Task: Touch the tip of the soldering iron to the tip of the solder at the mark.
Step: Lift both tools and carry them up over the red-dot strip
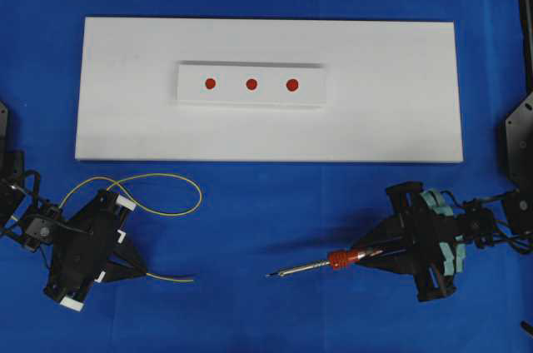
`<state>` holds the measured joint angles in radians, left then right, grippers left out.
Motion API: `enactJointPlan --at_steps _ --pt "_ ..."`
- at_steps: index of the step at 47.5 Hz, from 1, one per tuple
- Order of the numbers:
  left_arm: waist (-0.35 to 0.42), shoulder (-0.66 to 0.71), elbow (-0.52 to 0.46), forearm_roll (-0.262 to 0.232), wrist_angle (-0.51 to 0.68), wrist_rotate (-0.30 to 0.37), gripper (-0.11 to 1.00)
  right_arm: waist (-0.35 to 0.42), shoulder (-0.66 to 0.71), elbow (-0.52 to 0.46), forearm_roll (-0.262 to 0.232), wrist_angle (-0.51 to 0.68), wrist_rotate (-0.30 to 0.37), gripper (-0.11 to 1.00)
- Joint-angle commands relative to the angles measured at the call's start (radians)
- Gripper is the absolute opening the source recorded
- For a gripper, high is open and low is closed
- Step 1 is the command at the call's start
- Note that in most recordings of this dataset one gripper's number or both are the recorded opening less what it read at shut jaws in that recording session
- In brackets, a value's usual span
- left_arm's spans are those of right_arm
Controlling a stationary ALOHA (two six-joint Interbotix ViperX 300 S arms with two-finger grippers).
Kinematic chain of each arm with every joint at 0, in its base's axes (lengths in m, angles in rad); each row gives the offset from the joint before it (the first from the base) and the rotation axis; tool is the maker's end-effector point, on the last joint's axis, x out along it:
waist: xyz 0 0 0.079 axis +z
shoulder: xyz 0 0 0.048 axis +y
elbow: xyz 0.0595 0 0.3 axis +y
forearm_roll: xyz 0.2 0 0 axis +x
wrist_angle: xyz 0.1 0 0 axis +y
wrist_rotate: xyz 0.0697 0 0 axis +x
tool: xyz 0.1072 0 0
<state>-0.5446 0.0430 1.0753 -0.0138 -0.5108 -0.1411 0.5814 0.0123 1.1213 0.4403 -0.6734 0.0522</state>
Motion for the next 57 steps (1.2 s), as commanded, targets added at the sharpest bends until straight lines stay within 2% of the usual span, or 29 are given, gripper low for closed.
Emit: enactJointPlan --at_steps 1,8,17,25,34,40,44,57 --pt "0.009 -0.078 -0.038 0.002 0.098 0.002 0.03 -0.026 -0.100 -0.018 0.000 0.100 -0.023 0.06" --pt "0.017 -0.196 -0.095 0.002 0.299 0.002 0.03 -0.074 -0.235 -0.055 0.003 0.314 -0.083 0.06" --pt "0.017 -0.308 -0.156 0.002 0.479 0.002 0.03 -0.130 -0.359 -0.112 0.000 0.541 -0.135 0.06" --pt "0.031 -0.342 -0.189 0.002 0.575 0.000 0.03 -0.167 -0.390 -0.140 -0.002 0.640 -0.143 0.06" --pt "0.083 -0.342 -0.204 0.002 0.612 0.002 0.03 -0.202 -0.393 -0.158 -0.005 0.687 -0.146 0.06" --pt "0.161 -0.342 -0.212 0.003 0.632 0.002 0.03 -0.268 -0.399 -0.161 -0.006 0.733 -0.146 0.06" --pt "0.229 -0.337 -0.225 0.003 0.666 0.002 0.03 -0.341 -0.402 -0.167 -0.018 0.787 -0.147 0.06" --pt "0.474 -0.282 -0.316 0.009 0.831 0.014 0.03 -0.588 -0.407 -0.207 -0.126 0.933 -0.147 0.06"
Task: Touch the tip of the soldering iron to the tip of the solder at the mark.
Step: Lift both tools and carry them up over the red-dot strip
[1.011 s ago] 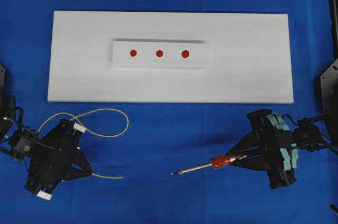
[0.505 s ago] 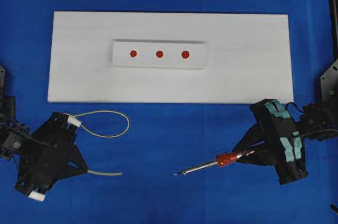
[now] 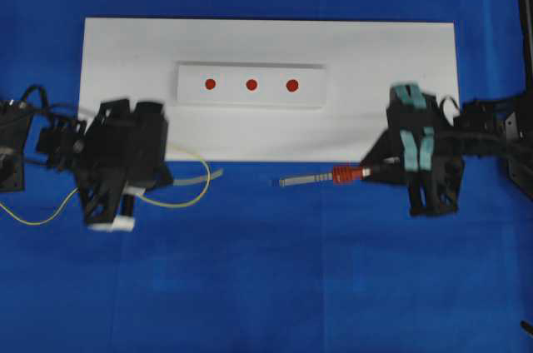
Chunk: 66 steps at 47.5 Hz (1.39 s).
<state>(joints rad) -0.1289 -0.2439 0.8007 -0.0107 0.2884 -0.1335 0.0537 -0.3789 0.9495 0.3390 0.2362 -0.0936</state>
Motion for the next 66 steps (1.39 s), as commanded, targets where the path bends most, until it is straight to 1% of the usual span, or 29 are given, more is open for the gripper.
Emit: enactJointPlan --at_steps 1,7,13,16,21,29,41,49,57,66 --pt "0.072 0.009 -0.049 0.006 0.043 0.008 0.03 -0.077 -0.015 -0.037 -0.032 0.029 -0.002 0.06" --pt "0.149 0.035 -0.092 0.008 0.100 0.020 0.03 -0.172 -0.015 -0.048 -0.069 0.058 0.000 0.06" --pt "0.201 0.055 -0.121 0.012 0.135 0.026 0.03 -0.258 -0.015 -0.055 -0.106 0.060 0.002 0.06" --pt "0.225 0.061 -0.133 0.012 0.141 0.041 0.03 -0.290 -0.015 -0.058 -0.115 0.061 0.002 0.06" --pt "0.250 0.069 -0.147 0.012 0.141 0.061 0.03 -0.322 -0.012 -0.061 -0.133 0.061 0.000 0.06" --pt "0.272 0.086 -0.166 0.012 0.146 0.083 0.03 -0.324 -0.006 -0.066 -0.147 0.063 0.002 0.06" --pt "0.275 0.086 -0.163 0.012 0.146 0.080 0.03 -0.324 -0.005 -0.066 -0.146 0.072 0.002 0.06" --pt "0.275 0.083 -0.161 0.012 0.155 0.071 0.03 -0.324 -0.005 -0.067 -0.146 0.074 0.005 0.06" --pt "0.275 0.081 -0.156 0.012 0.212 0.058 0.03 -0.324 -0.003 -0.067 -0.147 0.074 0.005 0.06" --pt "0.275 0.072 -0.138 0.012 0.245 0.012 0.03 -0.324 0.008 -0.075 -0.146 0.074 0.006 0.06"
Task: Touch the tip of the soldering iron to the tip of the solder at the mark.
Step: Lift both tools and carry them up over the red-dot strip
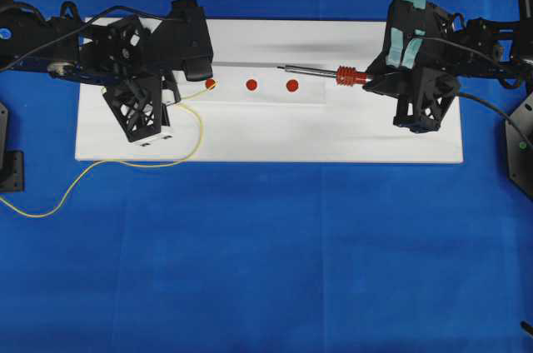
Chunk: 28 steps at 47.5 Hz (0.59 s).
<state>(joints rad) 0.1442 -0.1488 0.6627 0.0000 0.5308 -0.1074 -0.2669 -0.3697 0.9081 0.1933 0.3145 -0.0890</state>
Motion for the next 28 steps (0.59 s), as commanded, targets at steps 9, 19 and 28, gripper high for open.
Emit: enactJointPlan --at_steps 9,19,28 --pt "0.002 -0.028 0.029 0.002 -0.003 -0.041 0.03 -0.003 0.018 -0.048 -0.002 -0.005 -0.002 0.06" --pt "0.002 -0.011 0.026 0.002 -0.029 -0.032 0.03 -0.003 0.029 -0.054 -0.002 -0.005 -0.003 0.06" --pt "0.000 0.003 0.029 0.002 -0.040 -0.035 0.03 -0.003 0.029 -0.052 -0.002 -0.005 -0.003 0.06"
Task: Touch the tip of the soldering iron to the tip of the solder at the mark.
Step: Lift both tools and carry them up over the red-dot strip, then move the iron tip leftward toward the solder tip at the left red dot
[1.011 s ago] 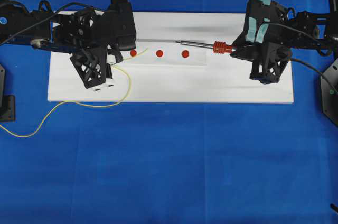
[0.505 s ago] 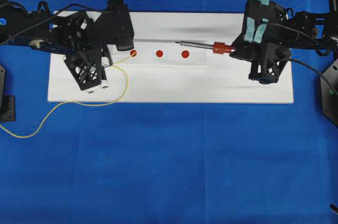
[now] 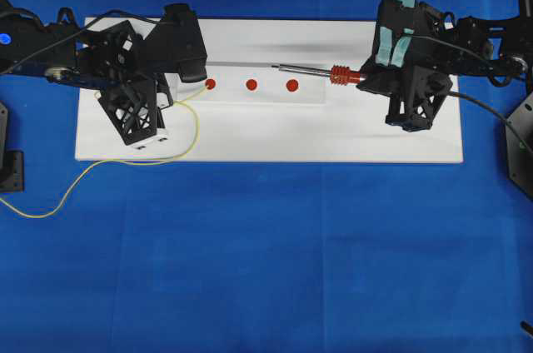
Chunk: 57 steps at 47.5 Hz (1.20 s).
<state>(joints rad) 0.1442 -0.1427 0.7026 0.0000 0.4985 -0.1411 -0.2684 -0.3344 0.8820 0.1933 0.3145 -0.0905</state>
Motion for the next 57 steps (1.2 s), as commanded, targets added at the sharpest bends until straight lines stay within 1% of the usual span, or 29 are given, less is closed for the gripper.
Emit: enactJointPlan --at_steps 1,17,28,41,52,57 --pt "0.000 0.000 -0.011 0.002 -0.008 -0.003 0.03 -0.002 -0.006 -0.026 0.000 -0.005 -0.002 0.06" --pt "0.000 0.017 -0.008 0.002 -0.020 -0.008 0.03 0.000 -0.002 -0.025 0.000 -0.005 0.000 0.06" --pt "-0.005 0.017 -0.009 0.002 -0.015 -0.008 0.03 0.012 0.028 -0.049 -0.002 -0.005 0.000 0.06" --pt "-0.008 0.017 -0.008 0.002 -0.012 -0.011 0.03 0.023 0.141 -0.164 -0.002 0.051 -0.006 0.06" --pt "-0.008 0.017 -0.009 0.000 -0.012 -0.021 0.03 0.051 0.253 -0.278 -0.032 0.087 -0.006 0.06" --pt "-0.008 0.015 -0.008 0.002 -0.012 -0.023 0.03 0.054 0.299 -0.330 -0.041 0.126 -0.006 0.06"
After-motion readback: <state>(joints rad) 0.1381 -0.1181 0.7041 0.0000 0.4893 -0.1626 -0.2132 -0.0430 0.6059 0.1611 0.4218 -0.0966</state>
